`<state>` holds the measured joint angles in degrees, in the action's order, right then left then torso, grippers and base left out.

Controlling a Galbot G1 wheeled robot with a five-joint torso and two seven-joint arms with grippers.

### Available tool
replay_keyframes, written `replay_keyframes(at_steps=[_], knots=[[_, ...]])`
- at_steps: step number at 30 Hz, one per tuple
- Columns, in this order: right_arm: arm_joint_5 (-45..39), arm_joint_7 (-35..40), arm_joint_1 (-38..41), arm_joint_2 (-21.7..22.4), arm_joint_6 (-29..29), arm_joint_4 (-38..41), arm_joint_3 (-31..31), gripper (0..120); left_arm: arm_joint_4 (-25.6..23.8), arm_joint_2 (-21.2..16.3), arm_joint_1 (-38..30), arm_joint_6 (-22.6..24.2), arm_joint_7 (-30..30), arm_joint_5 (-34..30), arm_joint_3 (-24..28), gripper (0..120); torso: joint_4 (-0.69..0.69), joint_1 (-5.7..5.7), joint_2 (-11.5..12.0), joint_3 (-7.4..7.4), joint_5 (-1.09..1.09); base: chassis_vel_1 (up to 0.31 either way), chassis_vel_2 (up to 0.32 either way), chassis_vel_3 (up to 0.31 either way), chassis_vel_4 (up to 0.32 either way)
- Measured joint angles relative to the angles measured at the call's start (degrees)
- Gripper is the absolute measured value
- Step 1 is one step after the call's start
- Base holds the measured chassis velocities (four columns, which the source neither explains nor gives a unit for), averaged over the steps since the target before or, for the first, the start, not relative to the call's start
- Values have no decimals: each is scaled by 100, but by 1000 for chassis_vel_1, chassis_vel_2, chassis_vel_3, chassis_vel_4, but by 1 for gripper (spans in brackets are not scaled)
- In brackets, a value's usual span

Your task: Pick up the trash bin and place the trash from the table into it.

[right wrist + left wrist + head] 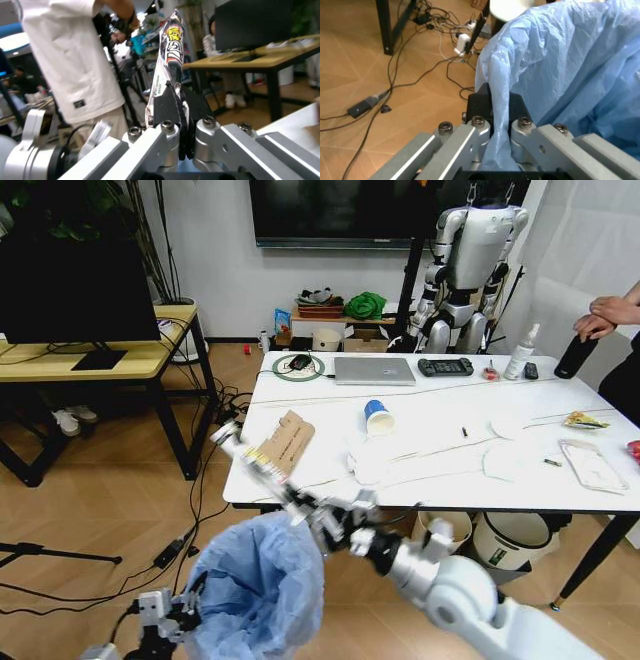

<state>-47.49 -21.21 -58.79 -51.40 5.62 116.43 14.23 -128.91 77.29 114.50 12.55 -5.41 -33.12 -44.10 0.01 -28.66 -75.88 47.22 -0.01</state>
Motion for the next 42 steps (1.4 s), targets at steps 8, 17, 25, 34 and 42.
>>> replay_keyframes(at_steps=[8, 17, 25, 34, 42], knots=[[381, -153, 219, -195, 115, -500, 788, 0, -86, 158, -32, 60, 58, -51, -63, 0, -1, 0, 0, 0, 0, 0, 0, 0, 0], [571, -160, 203, -262, 158, -563, 841, 21, -109, 243, -60, 86, 88, -41, -2, 0, -1, 0, 0, 0, 1, 0, 0, 0, 0], [493, -159, 158, -313, 187, -474, 599, 50, -119, 302, -60, 95, 100, -38, 33, 0, -2, 0, 0, 0, 1, 0, 0, 0, 0], [389, 1362, 573, -794, -294, -626, 68, 82, -142, 417, 34, 37, 67, 85, -22, 0, -2, 0, 0, 0, 1, 0, 0, 0, 0], [1021, 2803, 1226, -1564, -925, -1322, 68, 100, -195, 475, 141, -8, 34, 73, -222, 0, -1, 0, 1, 1, 1, 0, 0, 0, 0]])
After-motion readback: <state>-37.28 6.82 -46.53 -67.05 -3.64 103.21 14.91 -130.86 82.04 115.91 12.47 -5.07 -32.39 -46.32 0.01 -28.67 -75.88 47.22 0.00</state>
